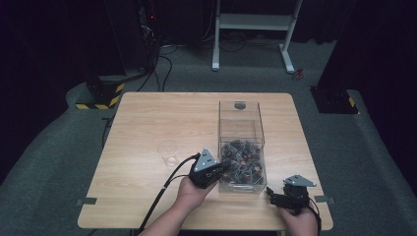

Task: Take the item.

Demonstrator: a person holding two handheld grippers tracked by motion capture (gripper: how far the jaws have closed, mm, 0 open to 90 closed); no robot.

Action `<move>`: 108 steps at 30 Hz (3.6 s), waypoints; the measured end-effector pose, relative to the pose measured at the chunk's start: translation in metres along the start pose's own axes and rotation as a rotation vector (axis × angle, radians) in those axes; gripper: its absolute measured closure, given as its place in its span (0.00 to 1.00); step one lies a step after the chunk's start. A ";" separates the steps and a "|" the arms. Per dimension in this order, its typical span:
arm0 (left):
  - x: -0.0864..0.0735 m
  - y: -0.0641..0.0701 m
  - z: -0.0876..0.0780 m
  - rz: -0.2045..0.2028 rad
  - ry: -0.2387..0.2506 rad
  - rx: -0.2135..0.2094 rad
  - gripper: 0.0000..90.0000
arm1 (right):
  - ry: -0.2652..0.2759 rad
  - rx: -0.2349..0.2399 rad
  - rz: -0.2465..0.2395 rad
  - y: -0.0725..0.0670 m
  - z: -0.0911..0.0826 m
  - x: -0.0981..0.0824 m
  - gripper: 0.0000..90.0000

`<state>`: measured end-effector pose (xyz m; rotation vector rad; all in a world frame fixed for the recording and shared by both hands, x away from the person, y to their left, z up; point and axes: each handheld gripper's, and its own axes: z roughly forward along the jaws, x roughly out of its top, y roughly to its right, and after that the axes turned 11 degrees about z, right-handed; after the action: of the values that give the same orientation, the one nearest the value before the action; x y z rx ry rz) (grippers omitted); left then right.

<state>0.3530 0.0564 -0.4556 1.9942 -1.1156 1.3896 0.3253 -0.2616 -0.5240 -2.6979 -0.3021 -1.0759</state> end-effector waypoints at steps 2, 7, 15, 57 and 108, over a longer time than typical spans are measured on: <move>0.001 -0.001 -0.002 -0.011 0.013 0.003 1.00 | 0.000 0.000 0.001 0.000 0.000 0.000 0.17; 0.002 -0.001 -0.006 -0.020 0.029 0.009 1.00 | 0.000 0.000 0.001 0.000 0.000 0.000 0.17; 0.005 -0.007 -0.015 -0.016 0.053 0.015 1.00 | 0.000 0.000 0.001 0.000 0.000 0.000 0.17; 0.004 -0.013 -0.036 -0.023 0.104 0.027 1.00 | 0.006 -0.006 0.003 0.000 0.000 0.000 0.19; -0.018 -0.061 -0.097 -0.060 0.090 0.163 1.00 | 0.014 -0.013 0.015 0.000 0.000 0.000 0.22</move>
<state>0.3474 0.1688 -0.4304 2.0355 -0.9219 1.5665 0.3251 -0.2611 -0.5240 -2.6984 -0.2725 -1.0959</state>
